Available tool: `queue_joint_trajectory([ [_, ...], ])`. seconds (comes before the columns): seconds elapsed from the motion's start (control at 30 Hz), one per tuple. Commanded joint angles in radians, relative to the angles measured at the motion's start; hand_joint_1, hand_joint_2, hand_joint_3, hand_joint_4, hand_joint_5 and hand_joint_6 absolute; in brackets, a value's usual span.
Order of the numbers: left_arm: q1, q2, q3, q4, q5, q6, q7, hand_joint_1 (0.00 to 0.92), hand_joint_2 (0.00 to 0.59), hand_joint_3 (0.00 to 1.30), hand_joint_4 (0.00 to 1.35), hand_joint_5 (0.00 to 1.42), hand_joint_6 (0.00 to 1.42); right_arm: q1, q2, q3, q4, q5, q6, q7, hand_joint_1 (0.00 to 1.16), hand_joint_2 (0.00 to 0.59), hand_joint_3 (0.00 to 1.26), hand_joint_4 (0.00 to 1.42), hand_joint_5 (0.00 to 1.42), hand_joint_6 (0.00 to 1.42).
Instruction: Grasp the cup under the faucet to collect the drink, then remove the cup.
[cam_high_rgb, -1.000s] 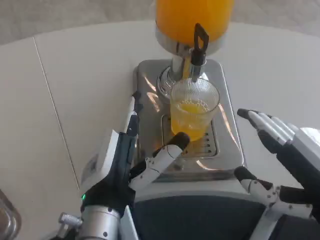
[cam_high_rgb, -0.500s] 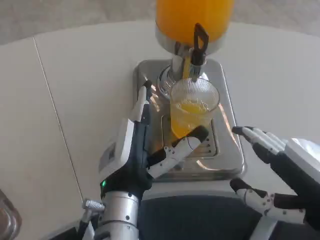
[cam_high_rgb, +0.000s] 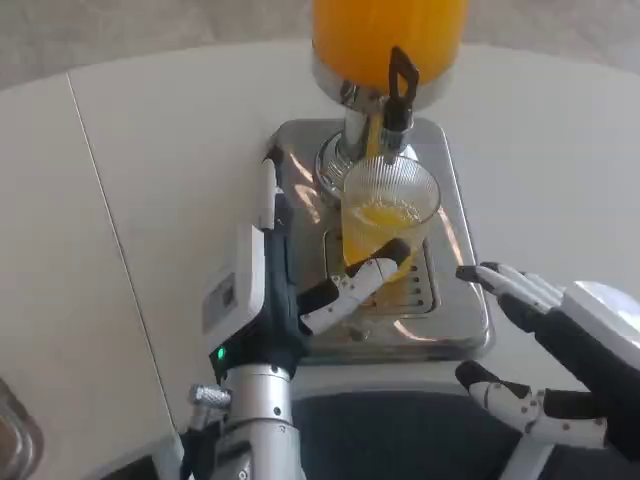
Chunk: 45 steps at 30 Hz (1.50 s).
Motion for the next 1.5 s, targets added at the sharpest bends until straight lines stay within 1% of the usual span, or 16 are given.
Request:
queue_joint_trajectory([
  [0.03,-0.026,-0.02,-0.009,0.065,0.005,-0.007,0.047,0.395,0.051,0.0,0.0,0.26,0.37,0.001,-0.015,-0.012,0.016,0.015,0.005,0.01,0.4,0.453,0.06,0.0,0.0,0.0],
  [0.23,-0.043,-0.036,-0.008,0.12,-0.011,-0.031,0.088,0.397,0.05,0.0,0.0,0.26,0.37,0.0,-0.021,-0.018,0.029,0.026,0.011,0.01,0.4,0.465,0.07,0.0,0.0,0.0],
  [0.47,-0.04,-0.051,-0.009,0.139,-0.014,-0.031,0.123,0.391,0.051,0.0,0.0,0.26,0.37,-0.002,-0.023,-0.021,0.036,0.035,0.022,0.013,0.4,0.469,0.07,0.0,0.0,0.0],
  [0.63,-0.05,-0.052,-0.018,0.145,-0.014,-0.043,0.126,0.385,0.048,0.0,0.0,0.26,0.36,-0.008,-0.021,-0.01,0.048,0.038,0.025,0.015,0.41,0.468,0.07,0.0,0.0,0.0],
  [0.9,-0.065,-0.049,-0.039,0.142,-0.012,-0.085,0.118,0.371,0.04,0.0,0.0,0.26,0.37,-0.013,-0.016,-0.007,0.062,0.043,0.025,0.01,0.41,0.47,0.07,0.0,0.0,0.0],
  [1.13,-0.063,-0.042,-0.042,0.126,-0.011,-0.09,0.117,0.357,0.042,0.0,0.0,0.28,0.38,-0.017,-0.012,-0.003,0.074,0.047,0.029,0.008,0.42,0.474,0.07,0.0,0.0,0.0],
  [1.5,-0.092,-0.063,-0.051,0.165,-0.02,-0.087,0.112,0.352,0.04,0.0,0.0,0.28,0.38,-0.035,-0.014,0.008,0.098,0.053,0.036,0.01,0.42,0.482,0.07,0.0,0.0,0.0],
])
